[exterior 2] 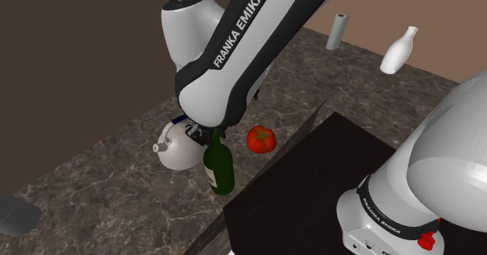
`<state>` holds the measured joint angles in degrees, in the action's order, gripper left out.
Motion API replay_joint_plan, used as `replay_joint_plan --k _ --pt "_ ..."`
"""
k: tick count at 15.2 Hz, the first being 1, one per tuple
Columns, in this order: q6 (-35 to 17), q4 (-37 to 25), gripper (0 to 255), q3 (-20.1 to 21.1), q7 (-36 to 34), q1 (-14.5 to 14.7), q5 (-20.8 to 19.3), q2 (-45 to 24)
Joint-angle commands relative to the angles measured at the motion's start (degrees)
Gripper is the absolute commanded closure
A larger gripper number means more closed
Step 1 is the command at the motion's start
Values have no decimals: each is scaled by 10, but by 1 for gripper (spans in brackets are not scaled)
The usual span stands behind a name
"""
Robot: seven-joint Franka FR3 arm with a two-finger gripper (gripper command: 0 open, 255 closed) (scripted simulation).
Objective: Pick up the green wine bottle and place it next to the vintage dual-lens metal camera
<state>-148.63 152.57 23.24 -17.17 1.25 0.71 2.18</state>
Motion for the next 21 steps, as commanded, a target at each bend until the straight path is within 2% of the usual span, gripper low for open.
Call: replay_joint_plan --k 1,10,21 --pt "9 -1 255 0 5 1 7 9" --pt "95 -15 255 -7 36 11 47 84" --pt "197 -49 255 -21 54 19 68 156"
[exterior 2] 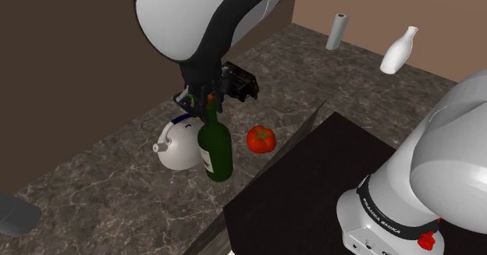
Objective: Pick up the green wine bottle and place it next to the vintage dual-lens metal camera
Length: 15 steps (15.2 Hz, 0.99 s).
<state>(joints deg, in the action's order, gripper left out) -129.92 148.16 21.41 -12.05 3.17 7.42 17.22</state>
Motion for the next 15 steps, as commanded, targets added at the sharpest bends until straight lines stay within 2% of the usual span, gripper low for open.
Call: replay_joint_plan --k 1,15 --pt "19 -8 255 -4 4 0 1 11" --pt "142 -75 255 -21 13 3 5 68"
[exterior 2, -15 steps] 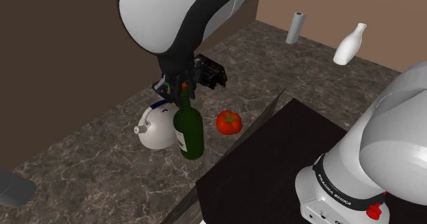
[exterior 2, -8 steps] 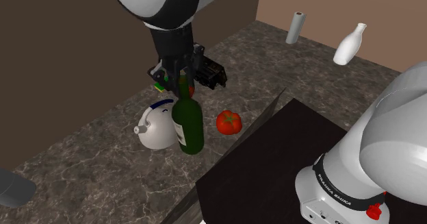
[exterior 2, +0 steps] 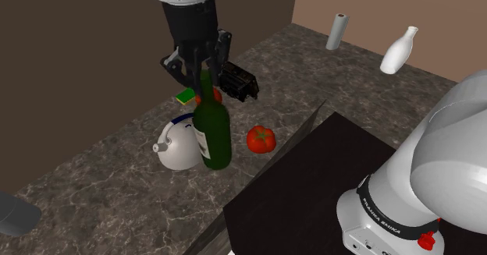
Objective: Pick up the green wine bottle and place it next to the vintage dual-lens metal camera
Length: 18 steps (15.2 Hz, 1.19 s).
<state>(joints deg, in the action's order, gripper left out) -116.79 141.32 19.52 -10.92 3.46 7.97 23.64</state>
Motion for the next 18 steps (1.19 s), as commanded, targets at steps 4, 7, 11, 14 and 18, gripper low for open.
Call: replay_joint_plan --k 4,7,11,14,18 --pt "44 -30 255 -6 2 -1 -1 14" --pt "68 -48 255 -9 3 -1 -2 20" --pt "100 -74 255 -13 3 -2 -4 26" --pt "124 -95 255 -16 4 -2 -5 29" --pt "155 -124 255 -19 3 -4 -7 31"
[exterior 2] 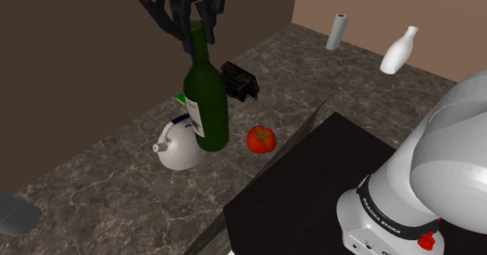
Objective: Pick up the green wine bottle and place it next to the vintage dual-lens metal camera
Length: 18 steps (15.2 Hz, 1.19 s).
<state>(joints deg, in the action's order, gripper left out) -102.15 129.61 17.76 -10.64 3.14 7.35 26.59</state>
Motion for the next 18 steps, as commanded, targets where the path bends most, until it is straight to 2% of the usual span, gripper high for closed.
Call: replay_joint_plan --k 1,18 --pt "16 -14 255 -2 1 -1 -1 2" --pt "145 -159 255 -11 -3 -7 -11 -15"
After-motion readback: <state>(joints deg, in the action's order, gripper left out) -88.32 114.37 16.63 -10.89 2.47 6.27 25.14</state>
